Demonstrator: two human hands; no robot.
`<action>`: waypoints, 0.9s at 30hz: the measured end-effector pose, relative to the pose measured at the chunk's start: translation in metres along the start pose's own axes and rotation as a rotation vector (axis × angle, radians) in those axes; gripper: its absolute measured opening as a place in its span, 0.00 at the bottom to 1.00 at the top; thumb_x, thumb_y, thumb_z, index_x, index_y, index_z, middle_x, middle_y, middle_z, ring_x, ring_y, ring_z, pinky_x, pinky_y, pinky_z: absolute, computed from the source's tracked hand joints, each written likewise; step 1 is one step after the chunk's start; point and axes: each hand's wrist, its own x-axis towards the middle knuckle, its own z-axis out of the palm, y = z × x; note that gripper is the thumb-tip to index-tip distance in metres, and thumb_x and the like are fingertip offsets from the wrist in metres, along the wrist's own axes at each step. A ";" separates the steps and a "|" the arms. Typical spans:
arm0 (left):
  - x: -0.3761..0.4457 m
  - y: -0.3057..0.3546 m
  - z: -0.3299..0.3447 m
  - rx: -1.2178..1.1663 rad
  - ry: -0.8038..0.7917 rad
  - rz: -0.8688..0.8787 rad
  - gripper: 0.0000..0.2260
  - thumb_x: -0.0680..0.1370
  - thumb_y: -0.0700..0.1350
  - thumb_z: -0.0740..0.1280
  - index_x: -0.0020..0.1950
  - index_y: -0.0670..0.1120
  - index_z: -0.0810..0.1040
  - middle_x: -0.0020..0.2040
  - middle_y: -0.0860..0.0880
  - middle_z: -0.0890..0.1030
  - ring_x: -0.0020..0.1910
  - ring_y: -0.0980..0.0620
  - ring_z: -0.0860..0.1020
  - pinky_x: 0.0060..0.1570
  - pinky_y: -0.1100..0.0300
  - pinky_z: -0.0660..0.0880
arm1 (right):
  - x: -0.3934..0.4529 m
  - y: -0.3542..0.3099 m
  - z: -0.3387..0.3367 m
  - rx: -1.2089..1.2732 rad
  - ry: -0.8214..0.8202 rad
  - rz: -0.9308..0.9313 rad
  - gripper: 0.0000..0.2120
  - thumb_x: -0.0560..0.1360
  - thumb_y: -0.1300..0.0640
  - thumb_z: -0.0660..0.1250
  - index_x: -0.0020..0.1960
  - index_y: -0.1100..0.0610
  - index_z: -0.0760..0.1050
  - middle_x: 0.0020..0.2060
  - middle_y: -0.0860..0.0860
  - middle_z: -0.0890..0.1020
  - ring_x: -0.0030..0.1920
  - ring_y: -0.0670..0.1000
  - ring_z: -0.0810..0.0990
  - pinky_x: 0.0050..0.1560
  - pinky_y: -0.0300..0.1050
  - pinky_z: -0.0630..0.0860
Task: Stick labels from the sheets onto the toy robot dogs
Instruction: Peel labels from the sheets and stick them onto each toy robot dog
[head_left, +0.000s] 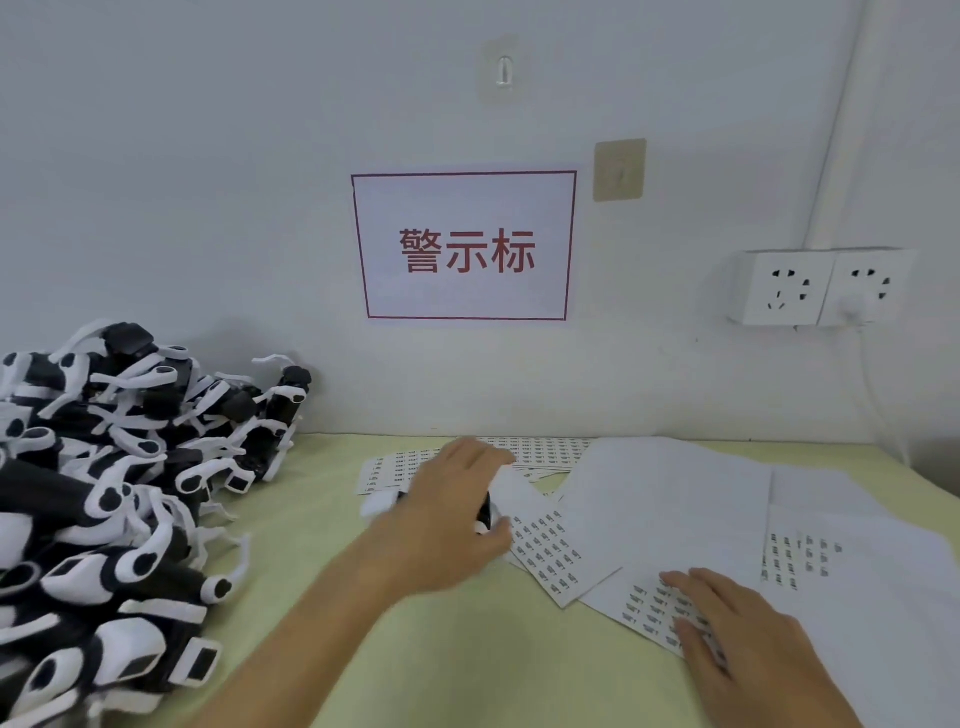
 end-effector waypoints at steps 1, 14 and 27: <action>-0.002 0.015 0.011 -0.112 0.065 0.027 0.22 0.80 0.50 0.64 0.74 0.55 0.65 0.70 0.62 0.65 0.67 0.66 0.60 0.66 0.72 0.57 | 0.000 -0.001 0.000 -0.004 -0.003 0.002 0.22 0.82 0.41 0.48 0.75 0.35 0.49 0.76 0.37 0.55 0.75 0.40 0.55 0.72 0.40 0.57; 0.009 0.048 0.121 -0.050 0.028 -0.152 0.15 0.83 0.52 0.59 0.67 0.46 0.71 0.62 0.50 0.75 0.61 0.49 0.74 0.59 0.56 0.71 | 0.000 -0.003 -0.003 -0.042 -0.031 0.021 0.22 0.83 0.42 0.48 0.75 0.35 0.50 0.76 0.38 0.56 0.76 0.40 0.56 0.73 0.40 0.59; 0.012 0.044 0.118 -0.239 0.335 -0.158 0.15 0.85 0.49 0.55 0.41 0.47 0.69 0.37 0.52 0.70 0.37 0.53 0.68 0.39 0.62 0.62 | 0.007 -0.034 -0.016 -0.073 0.384 -0.143 0.05 0.74 0.55 0.69 0.49 0.51 0.81 0.39 0.43 0.77 0.40 0.49 0.79 0.36 0.45 0.75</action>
